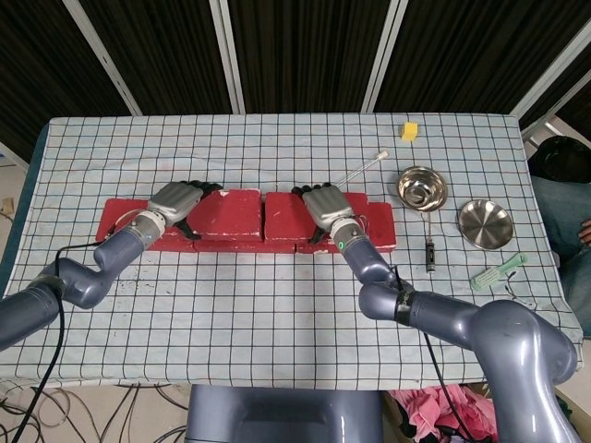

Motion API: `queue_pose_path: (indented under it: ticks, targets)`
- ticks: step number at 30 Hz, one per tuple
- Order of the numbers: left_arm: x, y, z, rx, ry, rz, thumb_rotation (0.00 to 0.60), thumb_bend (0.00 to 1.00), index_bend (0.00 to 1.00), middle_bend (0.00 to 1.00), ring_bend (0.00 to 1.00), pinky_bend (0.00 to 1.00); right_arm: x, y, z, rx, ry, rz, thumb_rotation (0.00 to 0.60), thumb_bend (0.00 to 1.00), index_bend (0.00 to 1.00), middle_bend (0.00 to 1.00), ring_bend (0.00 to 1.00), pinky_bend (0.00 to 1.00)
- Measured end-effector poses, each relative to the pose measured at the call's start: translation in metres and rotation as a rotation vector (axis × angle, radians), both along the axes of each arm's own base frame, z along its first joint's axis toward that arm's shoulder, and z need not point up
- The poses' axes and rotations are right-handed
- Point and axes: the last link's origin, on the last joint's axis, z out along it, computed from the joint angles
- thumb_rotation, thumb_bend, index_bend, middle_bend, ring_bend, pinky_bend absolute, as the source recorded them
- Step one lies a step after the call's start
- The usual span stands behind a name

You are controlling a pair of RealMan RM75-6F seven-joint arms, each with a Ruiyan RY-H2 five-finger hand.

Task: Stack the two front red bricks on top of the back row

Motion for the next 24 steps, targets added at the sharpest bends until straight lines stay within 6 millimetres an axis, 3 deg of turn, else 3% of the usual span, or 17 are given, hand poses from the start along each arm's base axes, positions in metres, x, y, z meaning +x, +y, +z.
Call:
queue_pose_path:
  ticks: [24]
  targets:
    - [0.0086,-0.0013,-0.0077,-0.029,-0.01,-0.011,0.6,0.18,0.14,0.15,0.08,0.19,0.0014,0.0021,0.0024,-0.006,0.003,-0.002,0.6,0.14,0.13,0.17,0.17,0.15]
